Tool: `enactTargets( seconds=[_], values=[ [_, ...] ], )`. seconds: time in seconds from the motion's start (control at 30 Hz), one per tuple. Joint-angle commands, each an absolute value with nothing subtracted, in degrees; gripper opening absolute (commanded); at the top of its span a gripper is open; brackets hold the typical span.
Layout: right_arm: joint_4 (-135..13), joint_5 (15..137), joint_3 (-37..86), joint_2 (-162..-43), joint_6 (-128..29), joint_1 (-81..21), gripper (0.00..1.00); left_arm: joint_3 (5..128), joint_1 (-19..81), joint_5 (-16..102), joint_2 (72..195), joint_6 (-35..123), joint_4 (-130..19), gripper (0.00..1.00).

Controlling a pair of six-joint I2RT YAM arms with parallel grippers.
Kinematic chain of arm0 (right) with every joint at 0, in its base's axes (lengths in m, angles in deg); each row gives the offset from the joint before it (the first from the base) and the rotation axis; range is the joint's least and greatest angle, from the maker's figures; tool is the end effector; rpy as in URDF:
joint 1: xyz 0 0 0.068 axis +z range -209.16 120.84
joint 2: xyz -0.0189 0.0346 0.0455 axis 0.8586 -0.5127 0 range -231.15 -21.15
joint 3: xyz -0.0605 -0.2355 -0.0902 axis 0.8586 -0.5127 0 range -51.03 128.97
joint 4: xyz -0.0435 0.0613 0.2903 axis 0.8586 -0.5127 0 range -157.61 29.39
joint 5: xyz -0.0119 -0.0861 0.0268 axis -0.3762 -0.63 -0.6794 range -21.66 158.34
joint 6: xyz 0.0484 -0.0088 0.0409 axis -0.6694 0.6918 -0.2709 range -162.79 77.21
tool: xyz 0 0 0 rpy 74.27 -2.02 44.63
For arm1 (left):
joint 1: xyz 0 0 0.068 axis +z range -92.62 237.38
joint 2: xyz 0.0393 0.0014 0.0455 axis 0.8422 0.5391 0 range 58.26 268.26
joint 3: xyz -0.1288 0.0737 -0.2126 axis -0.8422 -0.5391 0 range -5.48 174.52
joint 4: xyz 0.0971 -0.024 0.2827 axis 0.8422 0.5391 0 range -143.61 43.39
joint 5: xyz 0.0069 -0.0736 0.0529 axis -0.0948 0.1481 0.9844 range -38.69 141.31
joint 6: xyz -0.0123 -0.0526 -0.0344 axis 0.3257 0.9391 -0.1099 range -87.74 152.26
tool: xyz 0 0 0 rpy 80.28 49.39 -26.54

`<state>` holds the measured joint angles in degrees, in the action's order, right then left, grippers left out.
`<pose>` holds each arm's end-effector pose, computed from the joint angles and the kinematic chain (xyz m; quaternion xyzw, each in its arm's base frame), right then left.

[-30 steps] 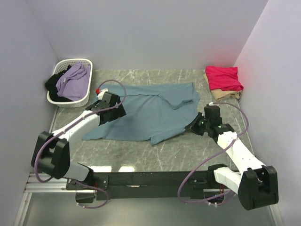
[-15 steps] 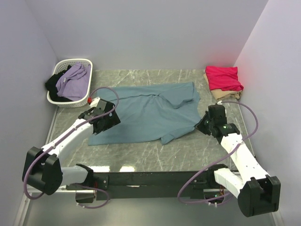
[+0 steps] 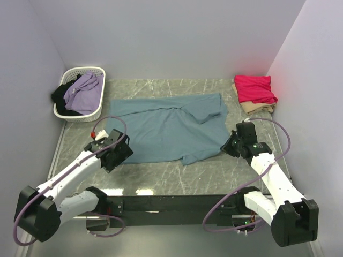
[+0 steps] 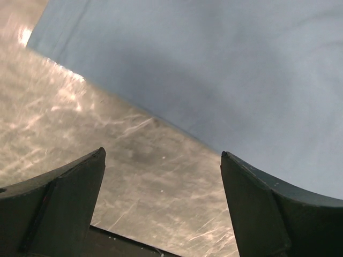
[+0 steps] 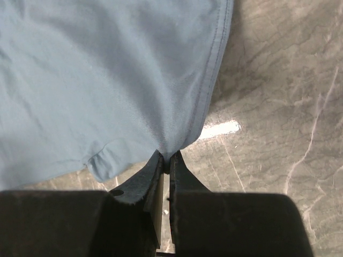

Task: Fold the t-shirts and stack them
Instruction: Fold the tshirt

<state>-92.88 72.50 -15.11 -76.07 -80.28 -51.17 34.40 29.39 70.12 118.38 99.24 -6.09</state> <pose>0.2404 0.0374 0.1856 0.2284 0.9148 0.1597 0.2924 0.2107 -0.0937 0.1758 -0.3528 0.9020 -0.0319 0.2468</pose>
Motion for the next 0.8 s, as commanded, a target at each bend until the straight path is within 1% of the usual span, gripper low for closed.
enactTargets(
  seconds=[0.0,0.13,0.27,0.33,0.53,0.77],
  values=[
    [-90.5,74.3,-14.1,-77.1,-77.4,-51.5,0.02,30.7,28.5,71.3,114.8,108.5,-5.5,0.93],
    [-90.1,75.3,-14.0,-78.4,-76.7,-51.5,0.02,28.9,28.4,72.9,114.9,111.1,-6.1,0.88],
    [-89.4,76.2,-13.8,-78.9,-76.5,-51.5,0.02,27.5,28.2,74.2,117.0,112.9,-7.5,0.87],
    [-89.3,76.5,-13.6,-79.2,-76.4,-51.6,0.02,27.0,28.0,74.4,118.1,113.6,-8.7,0.84],
    [-89.5,76.6,-12.6,-79.9,-75.7,-51.6,0.02,26.3,27.7,76.0,122.9,115.8,-12.1,0.83],
    [-88.9,77.0,-12.9,-80.5,-75.7,-51.6,0.03,27.6,27.4,80.1,126.4,118.6,-12.0,0.80]
  ],
)
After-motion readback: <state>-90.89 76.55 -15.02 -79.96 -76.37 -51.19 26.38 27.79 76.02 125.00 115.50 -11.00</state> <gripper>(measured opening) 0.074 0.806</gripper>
